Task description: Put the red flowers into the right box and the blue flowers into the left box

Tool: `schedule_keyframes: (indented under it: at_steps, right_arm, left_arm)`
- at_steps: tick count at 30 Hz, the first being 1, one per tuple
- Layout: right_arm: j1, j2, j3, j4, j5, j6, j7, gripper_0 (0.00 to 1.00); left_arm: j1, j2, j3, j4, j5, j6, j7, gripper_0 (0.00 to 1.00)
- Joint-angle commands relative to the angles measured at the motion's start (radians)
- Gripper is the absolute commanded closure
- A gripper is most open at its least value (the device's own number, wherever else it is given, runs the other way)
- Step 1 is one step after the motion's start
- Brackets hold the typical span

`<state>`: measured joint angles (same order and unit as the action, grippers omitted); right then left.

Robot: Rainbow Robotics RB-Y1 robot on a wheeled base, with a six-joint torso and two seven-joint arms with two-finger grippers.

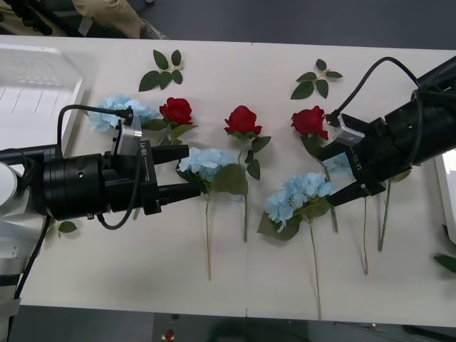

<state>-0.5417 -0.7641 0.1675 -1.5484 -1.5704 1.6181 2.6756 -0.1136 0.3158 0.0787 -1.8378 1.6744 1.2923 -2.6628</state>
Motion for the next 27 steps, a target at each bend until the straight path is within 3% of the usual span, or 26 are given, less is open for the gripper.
schedule_keyframes:
  at_steps: [1,7,12,20,27]
  right_arm:
    - [0.071,0.016,0.015,-0.01,0.013,0.003,0.03,0.0]
    - [0.08,0.017,-0.019,-0.073,0.012,0.022,0.03,0.0]
    - [0.08,0.014,-0.076,-0.187,0.012,0.085,0.015,0.0]
    - [0.098,0.029,-0.214,-0.357,0.009,0.218,-0.427,0.0]
    - [0.229,0.092,-0.421,-0.539,-0.005,0.273,-0.925,0.0]
  left_arm:
    - [-0.004,0.014,0.013,-0.034,0.014,0.001,-0.043,0.16]
    - [0.029,0.011,0.026,-0.014,0.021,-0.005,-0.043,0.16]
    - [-0.012,0.089,0.131,-0.094,-0.012,-0.01,0.007,0.16]
    - [-0.017,0.232,0.21,-0.166,-0.102,-0.002,0.405,0.17]
    - [-0.021,0.356,0.193,-0.149,-0.257,-0.005,0.713,0.17]
